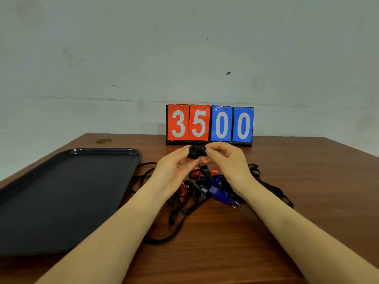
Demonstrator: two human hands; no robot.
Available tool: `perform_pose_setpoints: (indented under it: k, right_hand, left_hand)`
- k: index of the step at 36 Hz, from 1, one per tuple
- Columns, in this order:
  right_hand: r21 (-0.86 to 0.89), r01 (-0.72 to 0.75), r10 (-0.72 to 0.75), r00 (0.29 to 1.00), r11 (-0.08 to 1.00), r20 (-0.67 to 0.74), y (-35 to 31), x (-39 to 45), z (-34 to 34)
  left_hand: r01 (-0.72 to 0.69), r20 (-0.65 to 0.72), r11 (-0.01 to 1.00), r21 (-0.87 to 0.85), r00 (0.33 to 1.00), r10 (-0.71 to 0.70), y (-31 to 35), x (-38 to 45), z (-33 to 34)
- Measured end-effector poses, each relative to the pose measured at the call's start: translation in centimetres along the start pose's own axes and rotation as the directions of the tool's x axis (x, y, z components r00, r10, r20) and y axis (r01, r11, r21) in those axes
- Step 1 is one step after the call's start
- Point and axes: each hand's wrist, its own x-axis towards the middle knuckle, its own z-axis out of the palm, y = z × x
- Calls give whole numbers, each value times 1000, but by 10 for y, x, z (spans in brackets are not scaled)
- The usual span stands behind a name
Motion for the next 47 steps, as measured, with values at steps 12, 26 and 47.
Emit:
perform_pose_setpoints:
  k: [12, 26, 47]
  right_hand:
    - [-103, 95, -101, 994, 990, -52, 1, -2, 3]
    - [-196, 152, -161, 986, 969, -31, 0, -3, 4]
    - [-493, 379, -432, 902, 783, 8, 6, -4, -1]
  left_hand:
    - [-127, 23, 985, 116, 992, 125, -6, -2, 4]
    - [-72, -131, 829, 555, 976, 173, -15, 6, 10]
    - [-174, -82, 750, 638, 953, 290, -11, 2, 8]
